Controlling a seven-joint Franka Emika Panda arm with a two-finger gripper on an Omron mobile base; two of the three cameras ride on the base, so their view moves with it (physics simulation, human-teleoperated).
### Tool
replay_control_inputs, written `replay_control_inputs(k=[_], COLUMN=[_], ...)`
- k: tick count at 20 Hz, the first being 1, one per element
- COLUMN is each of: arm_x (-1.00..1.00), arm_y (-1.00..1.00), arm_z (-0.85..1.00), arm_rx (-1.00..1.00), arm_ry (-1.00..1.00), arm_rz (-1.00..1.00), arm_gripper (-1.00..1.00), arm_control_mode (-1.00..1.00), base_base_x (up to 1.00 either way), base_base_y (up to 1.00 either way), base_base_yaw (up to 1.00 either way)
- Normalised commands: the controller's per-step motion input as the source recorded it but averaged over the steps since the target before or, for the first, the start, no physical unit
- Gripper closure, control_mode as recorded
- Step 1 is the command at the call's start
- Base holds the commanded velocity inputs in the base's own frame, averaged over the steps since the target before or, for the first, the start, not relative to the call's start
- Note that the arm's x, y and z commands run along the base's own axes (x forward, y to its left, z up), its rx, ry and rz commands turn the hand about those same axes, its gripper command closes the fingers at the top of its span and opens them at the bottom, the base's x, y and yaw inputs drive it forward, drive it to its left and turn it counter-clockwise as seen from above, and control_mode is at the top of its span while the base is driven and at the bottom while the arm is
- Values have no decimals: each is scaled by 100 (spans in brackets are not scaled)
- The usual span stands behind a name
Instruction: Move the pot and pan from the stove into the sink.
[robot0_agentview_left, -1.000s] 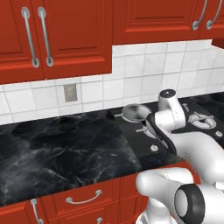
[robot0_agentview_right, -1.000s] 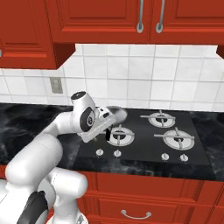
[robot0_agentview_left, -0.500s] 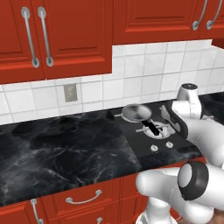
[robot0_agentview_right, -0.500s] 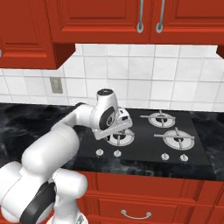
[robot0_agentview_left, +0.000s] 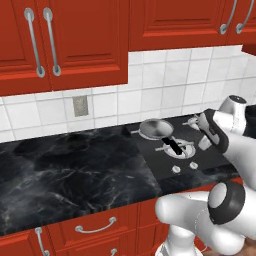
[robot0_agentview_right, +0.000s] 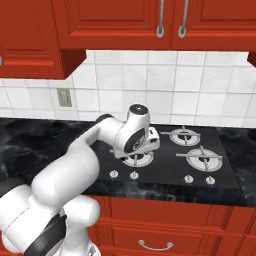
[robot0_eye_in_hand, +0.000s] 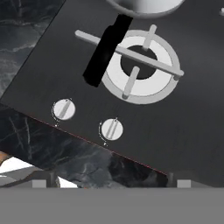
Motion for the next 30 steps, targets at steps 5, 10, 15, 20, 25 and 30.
replay_control_inputs(k=[5, 10, 15, 20, 25, 30], arm_x=[9, 41, 66, 59, 1, 11], arm_y=[22, 48, 61, 38, 0, 0], arm_z=[0, -5, -17, -13, 0, -11], arm_rx=[14, 5, -2, -2, 0, 0], arm_ry=[-19, -8, 0, 0, 0, 0], arm_rz=[-20, -21, -17, -12, 0, 0], arm_gripper=[-100, -100, -100, -100, -100, -100], arm_control_mode=[-100, -100, -100, -100, -100, -100], base_base_x=[0, 0, 0, 0, 0, 0], base_base_y=[0, 0, 0, 0, 0, 0], base_base_yaw=[0, 0, 0, 0, 0, 0])
